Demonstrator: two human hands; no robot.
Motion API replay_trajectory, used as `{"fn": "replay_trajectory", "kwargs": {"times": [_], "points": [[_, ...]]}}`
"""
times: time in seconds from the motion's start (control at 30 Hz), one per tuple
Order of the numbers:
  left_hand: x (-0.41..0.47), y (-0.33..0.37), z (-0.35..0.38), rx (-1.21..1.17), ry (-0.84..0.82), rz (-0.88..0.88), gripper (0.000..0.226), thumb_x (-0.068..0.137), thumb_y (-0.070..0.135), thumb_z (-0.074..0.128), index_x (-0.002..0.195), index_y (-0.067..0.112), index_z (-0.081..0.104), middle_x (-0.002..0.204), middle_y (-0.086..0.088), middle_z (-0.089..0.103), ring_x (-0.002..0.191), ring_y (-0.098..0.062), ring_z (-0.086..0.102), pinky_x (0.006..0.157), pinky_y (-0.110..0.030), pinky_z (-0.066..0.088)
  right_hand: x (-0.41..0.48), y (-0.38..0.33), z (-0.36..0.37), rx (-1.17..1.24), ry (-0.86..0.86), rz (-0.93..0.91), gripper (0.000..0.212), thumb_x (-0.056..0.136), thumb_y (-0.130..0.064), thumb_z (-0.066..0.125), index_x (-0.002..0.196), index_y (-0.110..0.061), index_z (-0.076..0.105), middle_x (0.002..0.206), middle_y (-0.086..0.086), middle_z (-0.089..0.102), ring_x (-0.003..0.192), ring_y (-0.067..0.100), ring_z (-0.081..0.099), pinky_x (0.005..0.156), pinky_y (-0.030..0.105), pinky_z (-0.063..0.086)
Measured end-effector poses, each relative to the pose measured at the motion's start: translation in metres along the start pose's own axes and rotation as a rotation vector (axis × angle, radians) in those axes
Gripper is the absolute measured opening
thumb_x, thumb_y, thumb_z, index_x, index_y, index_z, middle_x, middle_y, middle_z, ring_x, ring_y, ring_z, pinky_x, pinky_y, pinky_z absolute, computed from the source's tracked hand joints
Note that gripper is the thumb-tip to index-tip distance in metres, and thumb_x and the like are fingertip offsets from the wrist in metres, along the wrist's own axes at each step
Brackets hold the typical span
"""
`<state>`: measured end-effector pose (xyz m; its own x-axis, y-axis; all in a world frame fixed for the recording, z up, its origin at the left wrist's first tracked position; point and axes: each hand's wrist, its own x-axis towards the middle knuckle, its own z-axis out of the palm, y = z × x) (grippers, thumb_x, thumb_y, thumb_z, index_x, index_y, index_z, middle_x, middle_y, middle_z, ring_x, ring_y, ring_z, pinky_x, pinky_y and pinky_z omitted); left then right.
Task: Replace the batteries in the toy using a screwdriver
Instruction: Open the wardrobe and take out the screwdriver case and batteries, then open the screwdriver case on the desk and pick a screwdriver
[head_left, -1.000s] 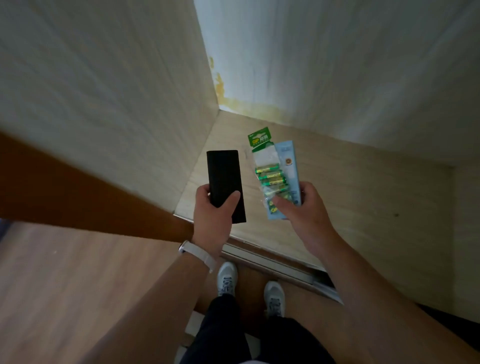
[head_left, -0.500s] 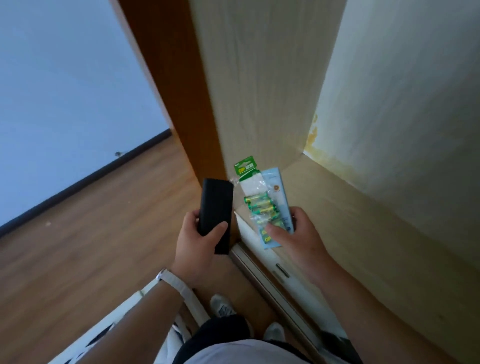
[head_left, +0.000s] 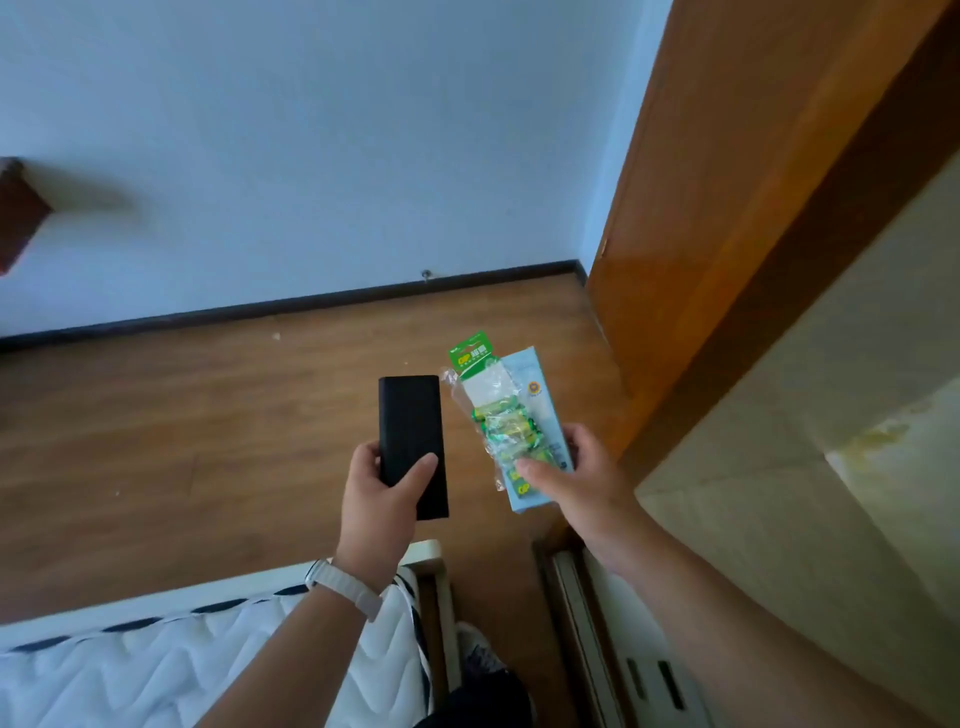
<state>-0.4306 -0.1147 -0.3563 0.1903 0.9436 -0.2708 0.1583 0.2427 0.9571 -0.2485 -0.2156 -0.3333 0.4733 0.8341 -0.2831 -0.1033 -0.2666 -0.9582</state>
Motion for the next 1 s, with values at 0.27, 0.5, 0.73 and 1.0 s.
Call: {"fn": "replay_trajectory", "kwargs": {"times": [0.27, 0.5, 0.73, 1.0], "points": [[0.09, 0.012, -0.047, -0.096, 0.182, -0.016, 0.038, 0.088, 0.021, 0.075, 0.118, 0.017, 0.052, 0.106, -0.001, 0.065, 0.093, -0.017, 0.067, 0.072, -0.034, 0.06, 0.1, -0.045, 0.071, -0.07, -0.146, 0.011, 0.034, 0.083, -0.008, 0.076, 0.109, -0.015, 0.056, 0.095, 0.004, 0.074, 0.087, 0.02, 0.073, 0.07, 0.032, 0.057], [0.134, 0.04, -0.081, -0.132, 0.276, 0.022, 0.03, 0.088, 0.02, 0.075, 0.109, 0.022, 0.053, 0.105, -0.003, 0.066, 0.093, -0.018, 0.068, 0.077, -0.043, 0.062, 0.159, -0.077, 0.126, -0.103, -0.256, -0.02, 0.035, 0.083, -0.011, 0.075, 0.111, -0.013, 0.055, 0.102, 0.007, 0.072, 0.09, 0.021, 0.073, 0.078, 0.036, 0.06], [0.148, 0.059, -0.119, -0.191, 0.427, 0.066, 0.03, 0.088, 0.017, 0.074, 0.11, 0.019, 0.054, 0.103, -0.003, 0.066, 0.09, -0.018, 0.068, 0.068, -0.031, 0.06, 0.195, -0.089, 0.187, -0.107, -0.364, -0.045, 0.045, 0.073, -0.025, 0.079, 0.11, -0.014, 0.056, 0.101, 0.009, 0.073, 0.09, 0.024, 0.073, 0.077, 0.04, 0.059], [0.168, 0.062, -0.165, -0.218, 0.614, 0.046, 0.03, 0.087, 0.02, 0.075, 0.107, 0.026, 0.053, 0.105, -0.003, 0.067, 0.094, -0.02, 0.069, 0.08, -0.045, 0.061, 0.238, -0.105, 0.259, -0.106, -0.54, -0.051, 0.033, 0.085, -0.009, 0.073, 0.111, -0.012, 0.053, 0.104, 0.012, 0.07, 0.084, 0.019, 0.072, 0.065, 0.028, 0.056]]}}
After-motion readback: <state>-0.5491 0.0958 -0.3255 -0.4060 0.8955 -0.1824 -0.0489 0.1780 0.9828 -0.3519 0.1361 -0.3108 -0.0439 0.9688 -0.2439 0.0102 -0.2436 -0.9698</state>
